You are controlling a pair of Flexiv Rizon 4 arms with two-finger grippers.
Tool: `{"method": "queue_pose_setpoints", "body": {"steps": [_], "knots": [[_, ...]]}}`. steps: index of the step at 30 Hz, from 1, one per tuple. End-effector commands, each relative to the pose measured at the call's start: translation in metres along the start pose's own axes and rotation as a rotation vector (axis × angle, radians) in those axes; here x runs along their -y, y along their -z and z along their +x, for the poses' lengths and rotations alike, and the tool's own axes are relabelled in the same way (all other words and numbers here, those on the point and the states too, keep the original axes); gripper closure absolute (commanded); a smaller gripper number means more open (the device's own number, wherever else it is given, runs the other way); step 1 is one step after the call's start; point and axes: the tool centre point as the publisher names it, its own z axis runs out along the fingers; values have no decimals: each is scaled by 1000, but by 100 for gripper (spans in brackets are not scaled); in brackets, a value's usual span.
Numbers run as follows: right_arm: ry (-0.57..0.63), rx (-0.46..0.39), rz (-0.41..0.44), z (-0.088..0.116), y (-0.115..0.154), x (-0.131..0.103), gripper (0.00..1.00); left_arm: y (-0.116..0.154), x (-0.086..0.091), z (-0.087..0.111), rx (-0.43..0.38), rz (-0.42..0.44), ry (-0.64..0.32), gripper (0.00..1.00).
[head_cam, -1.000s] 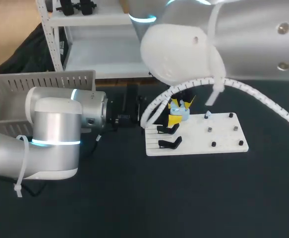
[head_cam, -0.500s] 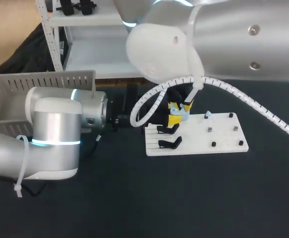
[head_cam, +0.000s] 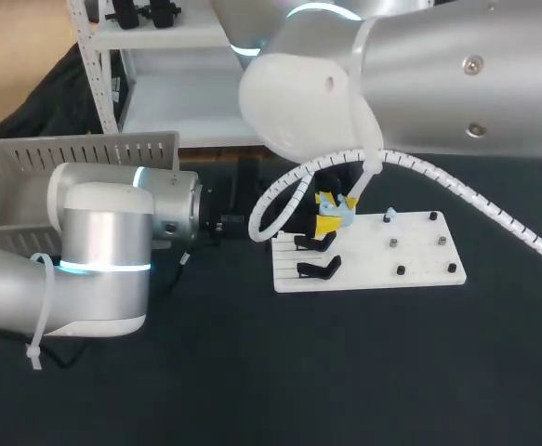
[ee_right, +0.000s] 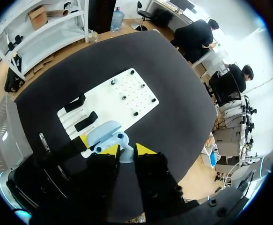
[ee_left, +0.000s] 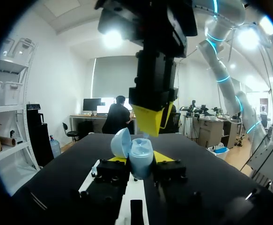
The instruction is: Pick up each earbud case from the left stands, insert the matching earbuds, close the lid, and place the case in the box.
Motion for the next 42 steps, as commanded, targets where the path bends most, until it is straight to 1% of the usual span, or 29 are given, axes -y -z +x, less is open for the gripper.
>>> {"method": "queue_pose_setpoints", "body": {"steps": [1, 25, 42], "knots": [[0, 1, 2, -2, -1, -3, 100, 0, 2, 0, 0, -7, -1, 100], [-1, -14, 9, -7, -6, -7, 100, 0, 2, 0, 0, -7, -1, 100], [0, -32, 36, -7, -11, -8, 100, 0, 2, 0, 0, -7, -1, 100]]}}
